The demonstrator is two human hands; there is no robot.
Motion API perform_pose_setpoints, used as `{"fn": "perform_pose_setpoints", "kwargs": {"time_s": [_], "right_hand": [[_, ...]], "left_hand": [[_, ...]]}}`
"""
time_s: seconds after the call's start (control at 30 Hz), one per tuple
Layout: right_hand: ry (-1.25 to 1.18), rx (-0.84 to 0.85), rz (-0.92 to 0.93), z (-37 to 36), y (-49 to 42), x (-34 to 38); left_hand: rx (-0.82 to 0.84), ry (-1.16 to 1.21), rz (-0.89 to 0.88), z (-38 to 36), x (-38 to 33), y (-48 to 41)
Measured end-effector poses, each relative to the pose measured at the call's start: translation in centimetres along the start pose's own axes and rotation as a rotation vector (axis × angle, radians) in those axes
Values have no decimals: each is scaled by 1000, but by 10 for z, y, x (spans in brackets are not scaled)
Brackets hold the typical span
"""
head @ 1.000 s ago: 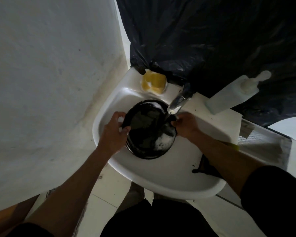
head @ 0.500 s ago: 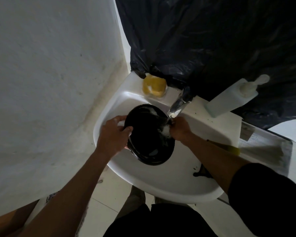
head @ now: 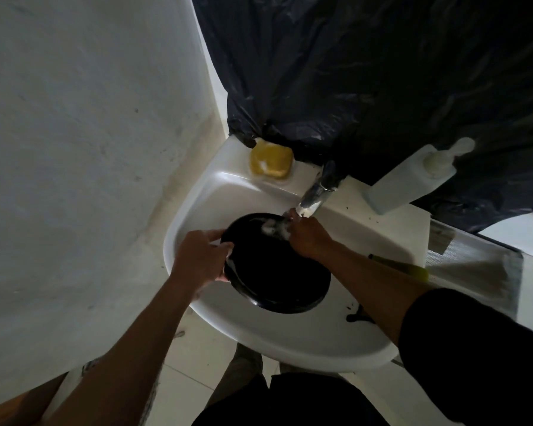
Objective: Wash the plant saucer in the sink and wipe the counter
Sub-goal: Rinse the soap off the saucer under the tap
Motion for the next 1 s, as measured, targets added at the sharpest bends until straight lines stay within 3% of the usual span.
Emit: {"fn": "perform_pose_setpoints", "kwargs": {"time_s": [0.1, 0.27, 0.4, 0.6, 1.0], "right_hand": [[22, 41, 23, -2, -2, 0], [-138, 67, -3, 11, 4, -2], [-373, 21, -38, 26, 9, -15], [-694, 196, -195, 28, 28, -47], [-723, 177, -86, 60, 92, -64]], "left_hand": [[23, 10, 36, -2, 9, -2], [56, -6, 80, -2, 28, -11], [88, -22, 95, -5, 45, -21], [96, -129, 57, -28, 73, -50], [112, -236, 31, -109, 73, -65]]}}
Point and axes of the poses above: each hand's wrist, its own y-axis away from the middle knuckle, its own z-axis out of the back of the hand, x = y × z, the point moved 6 cm from there along -y, towards the middle knuckle, and after that the axes turned 4 degrees about y, right-handed, at the moved point
